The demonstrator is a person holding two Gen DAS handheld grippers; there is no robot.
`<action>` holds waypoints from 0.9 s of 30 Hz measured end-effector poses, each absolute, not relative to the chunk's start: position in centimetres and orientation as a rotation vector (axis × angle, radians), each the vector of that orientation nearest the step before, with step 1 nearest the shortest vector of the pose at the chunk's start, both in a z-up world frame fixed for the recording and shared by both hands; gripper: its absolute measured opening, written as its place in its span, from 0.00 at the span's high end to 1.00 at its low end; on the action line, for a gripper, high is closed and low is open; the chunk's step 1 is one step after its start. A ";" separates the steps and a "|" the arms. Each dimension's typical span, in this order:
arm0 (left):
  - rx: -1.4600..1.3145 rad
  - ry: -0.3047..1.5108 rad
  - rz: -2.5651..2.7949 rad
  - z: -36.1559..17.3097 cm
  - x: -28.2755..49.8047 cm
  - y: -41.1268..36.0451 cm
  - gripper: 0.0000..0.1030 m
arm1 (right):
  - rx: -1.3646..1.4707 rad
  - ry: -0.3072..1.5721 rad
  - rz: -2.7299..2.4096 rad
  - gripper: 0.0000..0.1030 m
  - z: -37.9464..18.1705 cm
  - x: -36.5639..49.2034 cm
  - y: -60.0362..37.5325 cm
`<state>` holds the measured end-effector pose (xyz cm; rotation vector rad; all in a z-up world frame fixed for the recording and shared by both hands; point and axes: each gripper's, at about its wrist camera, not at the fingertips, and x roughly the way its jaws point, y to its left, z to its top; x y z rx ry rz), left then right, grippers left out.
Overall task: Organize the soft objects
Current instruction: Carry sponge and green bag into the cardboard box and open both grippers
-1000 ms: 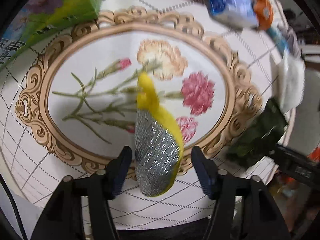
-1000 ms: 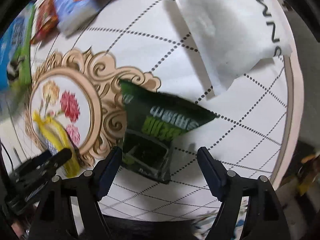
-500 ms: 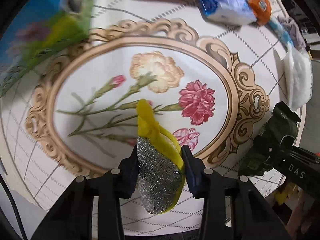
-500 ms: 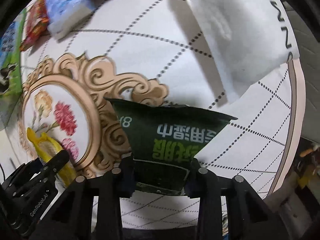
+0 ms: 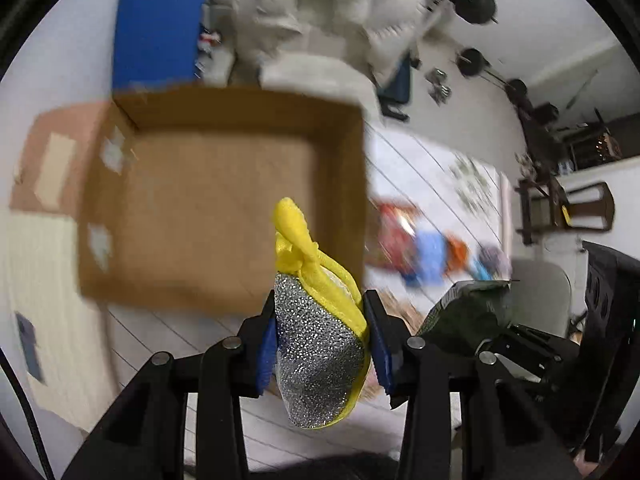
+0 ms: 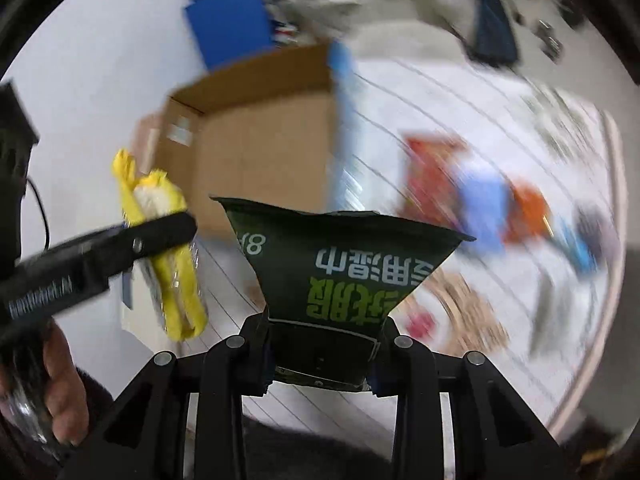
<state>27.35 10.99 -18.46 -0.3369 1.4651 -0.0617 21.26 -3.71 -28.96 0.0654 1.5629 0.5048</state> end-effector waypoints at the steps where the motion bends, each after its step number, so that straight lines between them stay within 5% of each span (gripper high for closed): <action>1: -0.335 1.467 -0.035 -18.5 29.1 12.9 0.64 | 0.050 1.546 0.514 0.65 -28.7 23.1 -1.8; 13: -0.381 1.728 0.001 -34.4 39.7 21.6 0.64 | -0.079 1.660 0.483 0.65 -39.6 36.2 14.4; 24: -0.363 1.803 -0.022 -37.2 38.8 22.6 0.60 | -0.137 1.695 0.426 0.63 -42.7 39.2 15.1; 26: -0.381 1.799 -0.029 -37.0 38.4 22.7 0.55 | -0.135 1.716 0.437 0.50 -42.9 39.6 14.9; 27: -0.375 1.791 -0.030 -36.6 38.2 22.6 0.41 | -0.140 1.719 0.433 0.32 -43.1 39.7 14.7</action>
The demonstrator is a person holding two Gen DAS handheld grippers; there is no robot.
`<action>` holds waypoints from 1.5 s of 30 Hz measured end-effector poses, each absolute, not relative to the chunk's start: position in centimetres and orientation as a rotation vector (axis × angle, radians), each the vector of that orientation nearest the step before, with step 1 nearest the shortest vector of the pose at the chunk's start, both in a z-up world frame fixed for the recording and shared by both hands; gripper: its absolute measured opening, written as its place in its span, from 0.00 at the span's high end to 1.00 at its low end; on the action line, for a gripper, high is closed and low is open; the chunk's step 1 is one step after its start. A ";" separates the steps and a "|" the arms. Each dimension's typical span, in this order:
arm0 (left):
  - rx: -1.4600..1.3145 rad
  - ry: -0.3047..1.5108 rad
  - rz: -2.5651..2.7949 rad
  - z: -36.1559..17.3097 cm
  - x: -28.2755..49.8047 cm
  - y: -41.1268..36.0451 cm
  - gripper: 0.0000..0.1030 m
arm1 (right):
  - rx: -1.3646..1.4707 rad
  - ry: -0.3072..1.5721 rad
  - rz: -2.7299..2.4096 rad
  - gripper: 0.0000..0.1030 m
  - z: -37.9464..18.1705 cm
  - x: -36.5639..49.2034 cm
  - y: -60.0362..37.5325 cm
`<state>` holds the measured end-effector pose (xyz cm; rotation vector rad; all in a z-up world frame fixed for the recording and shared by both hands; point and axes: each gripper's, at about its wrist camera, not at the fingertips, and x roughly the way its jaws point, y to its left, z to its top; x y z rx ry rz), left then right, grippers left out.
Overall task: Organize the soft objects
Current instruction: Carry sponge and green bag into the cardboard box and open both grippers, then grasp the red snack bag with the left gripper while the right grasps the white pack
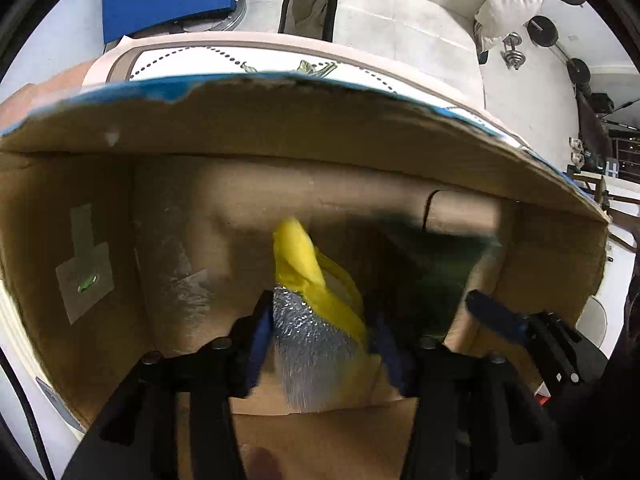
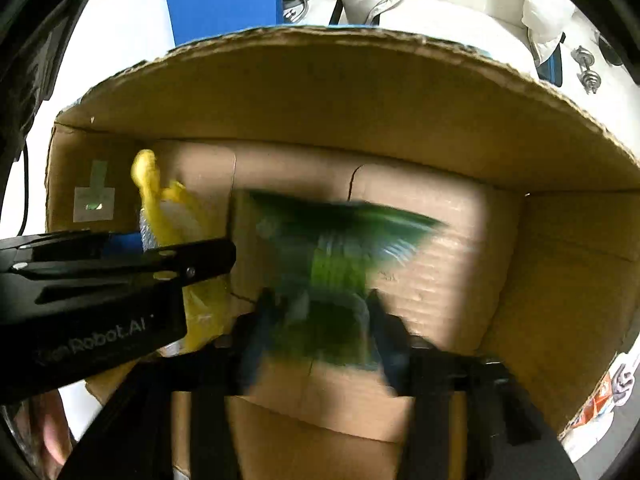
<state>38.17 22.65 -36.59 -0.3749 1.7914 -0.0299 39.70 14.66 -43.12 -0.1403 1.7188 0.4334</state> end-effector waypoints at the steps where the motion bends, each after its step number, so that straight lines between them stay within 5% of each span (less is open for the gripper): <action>1: -0.355 1.772 -0.026 -36.0 37.9 22.6 0.26 | -0.144 1.712 0.431 0.21 -43.0 39.8 14.4; 5: -0.314 1.710 -0.021 -33.8 36.8 22.6 0.11 | -0.164 1.697 0.421 0.16 -42.1 39.7 13.1; 7: -0.299 1.673 -0.003 -32.6 36.0 22.8 0.03 | -0.183 1.686 0.409 0.02 -40.7 39.1 12.3; 18: -0.183 1.442 0.115 -25.4 28.9 22.0 0.03 | -0.209 1.499 0.276 0.00 -34.8 34.9 8.0; 31: -0.178 1.244 0.162 -18.8 22.2 21.8 0.01 | -0.127 1.303 0.238 0.00 -21.4 25.7 7.0; 45: -0.088 1.192 0.120 -15.1 19.7 15.3 0.01 | 0.063 1.291 0.279 0.00 -18.2 21.4 1.5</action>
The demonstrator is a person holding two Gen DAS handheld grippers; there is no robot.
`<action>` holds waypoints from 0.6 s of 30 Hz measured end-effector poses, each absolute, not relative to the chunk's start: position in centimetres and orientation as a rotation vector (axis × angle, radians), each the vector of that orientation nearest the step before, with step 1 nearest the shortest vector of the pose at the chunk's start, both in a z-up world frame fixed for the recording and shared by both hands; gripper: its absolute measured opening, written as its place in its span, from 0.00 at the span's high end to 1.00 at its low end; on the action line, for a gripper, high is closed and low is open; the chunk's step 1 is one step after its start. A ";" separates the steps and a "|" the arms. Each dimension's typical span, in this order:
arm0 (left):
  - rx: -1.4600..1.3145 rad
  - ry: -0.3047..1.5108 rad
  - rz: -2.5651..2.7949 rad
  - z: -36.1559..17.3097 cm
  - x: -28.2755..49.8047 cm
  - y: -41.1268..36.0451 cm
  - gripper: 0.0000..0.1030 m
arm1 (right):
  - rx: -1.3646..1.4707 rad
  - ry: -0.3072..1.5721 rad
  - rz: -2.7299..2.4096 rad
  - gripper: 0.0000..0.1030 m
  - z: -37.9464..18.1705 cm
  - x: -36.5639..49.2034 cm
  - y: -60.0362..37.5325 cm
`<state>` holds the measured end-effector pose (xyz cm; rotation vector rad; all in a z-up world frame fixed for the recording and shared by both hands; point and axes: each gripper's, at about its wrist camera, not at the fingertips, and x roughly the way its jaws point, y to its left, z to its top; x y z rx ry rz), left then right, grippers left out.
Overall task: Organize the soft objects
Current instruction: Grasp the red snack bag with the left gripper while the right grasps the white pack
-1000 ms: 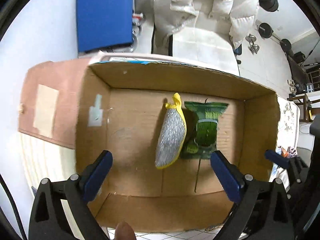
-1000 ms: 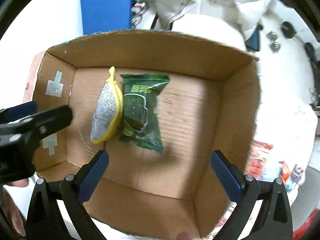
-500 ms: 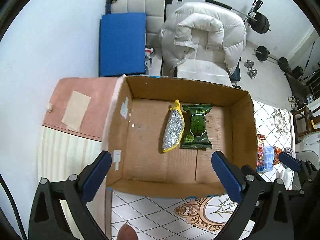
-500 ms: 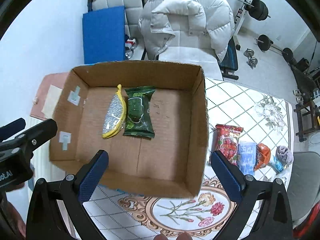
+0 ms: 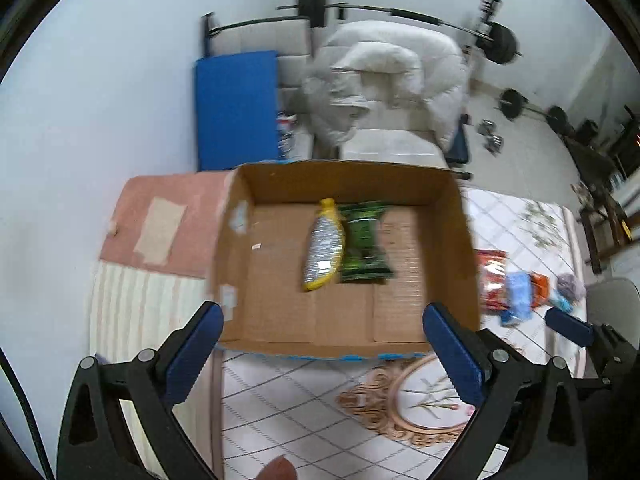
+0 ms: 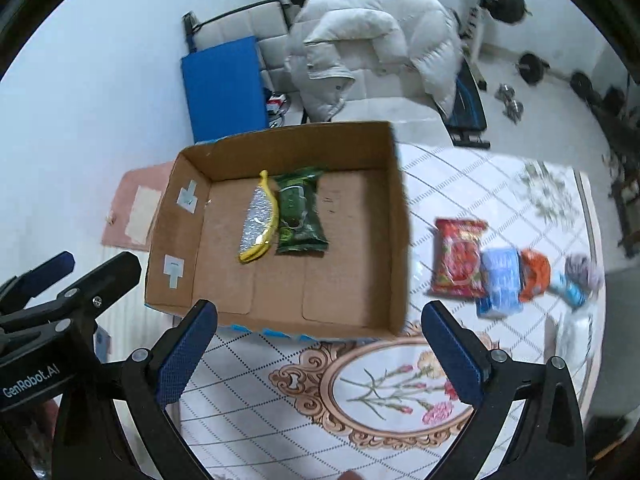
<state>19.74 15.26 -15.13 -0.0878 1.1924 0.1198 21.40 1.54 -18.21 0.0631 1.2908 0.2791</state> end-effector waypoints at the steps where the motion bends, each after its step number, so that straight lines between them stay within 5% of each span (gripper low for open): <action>1: -0.070 1.190 0.105 -15.0 20.1 13.8 0.01 | 0.085 1.296 0.265 0.00 -18.1 21.4 0.1; 9: 0.054 1.374 -0.102 -20.5 26.8 -1.6 0.01 | 0.187 1.357 -0.054 0.00 -19.7 22.1 -20.2; 18: 0.295 1.617 -0.131 -32.6 36.1 -12.8 0.01 | 0.608 1.540 -0.329 0.00 -30.9 22.7 -39.3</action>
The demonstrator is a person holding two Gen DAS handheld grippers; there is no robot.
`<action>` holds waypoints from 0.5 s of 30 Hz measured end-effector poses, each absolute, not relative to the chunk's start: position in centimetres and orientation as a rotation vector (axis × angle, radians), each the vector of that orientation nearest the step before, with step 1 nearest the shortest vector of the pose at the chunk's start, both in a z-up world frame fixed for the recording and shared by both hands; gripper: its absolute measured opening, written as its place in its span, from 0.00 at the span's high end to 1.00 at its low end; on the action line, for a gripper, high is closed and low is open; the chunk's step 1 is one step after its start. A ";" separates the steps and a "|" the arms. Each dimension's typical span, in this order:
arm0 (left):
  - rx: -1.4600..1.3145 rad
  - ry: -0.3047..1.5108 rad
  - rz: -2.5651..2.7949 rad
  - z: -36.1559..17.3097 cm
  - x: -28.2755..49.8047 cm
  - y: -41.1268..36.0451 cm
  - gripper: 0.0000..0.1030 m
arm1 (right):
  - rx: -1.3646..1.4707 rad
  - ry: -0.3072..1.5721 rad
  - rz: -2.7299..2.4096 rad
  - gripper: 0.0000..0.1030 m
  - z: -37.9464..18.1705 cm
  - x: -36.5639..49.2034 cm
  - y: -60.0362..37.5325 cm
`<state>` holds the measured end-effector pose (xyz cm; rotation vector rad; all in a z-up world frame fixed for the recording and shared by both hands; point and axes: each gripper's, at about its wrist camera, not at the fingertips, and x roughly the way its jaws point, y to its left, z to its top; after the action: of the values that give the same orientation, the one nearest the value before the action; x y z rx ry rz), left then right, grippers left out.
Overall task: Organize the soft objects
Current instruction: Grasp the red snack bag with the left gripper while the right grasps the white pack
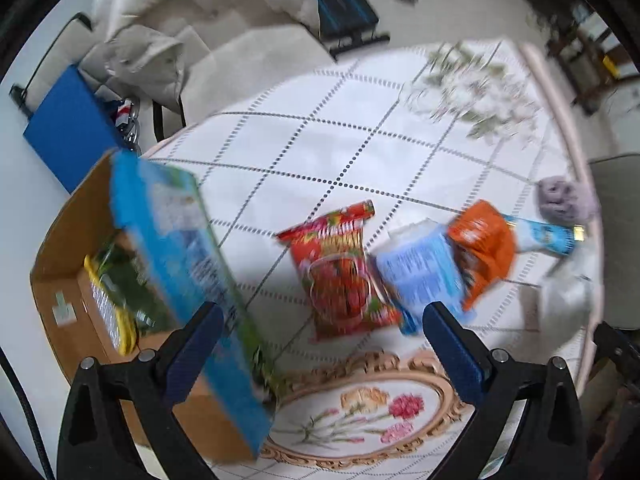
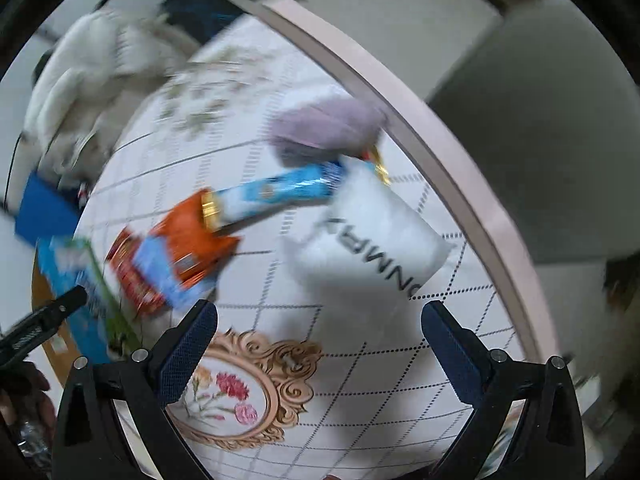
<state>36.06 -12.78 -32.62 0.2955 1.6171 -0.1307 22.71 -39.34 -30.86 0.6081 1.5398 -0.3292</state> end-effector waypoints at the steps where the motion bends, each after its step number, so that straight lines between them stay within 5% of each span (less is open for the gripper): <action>1: 0.313 1.634 -0.124 -33.2 36.7 -12.9 0.01 | 0.648 1.549 -0.334 0.00 -31.5 21.5 -39.4; 5: 0.341 1.721 -0.102 -36.5 38.3 -13.4 0.01 | 0.739 1.566 -0.347 0.00 -33.7 20.7 -40.7; 10: 0.302 1.801 -0.080 -39.9 38.6 -12.9 0.01 | 0.488 1.588 -0.322 0.00 -33.3 21.9 -40.1; 15: 0.185 1.841 -0.082 -41.0 38.4 -12.0 0.05 | 0.978 1.626 -0.376 0.00 -37.4 20.4 -44.3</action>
<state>38.39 -11.98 -41.02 0.1848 1.8412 -0.0815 20.45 -44.30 -37.42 0.9778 1.6256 -0.3757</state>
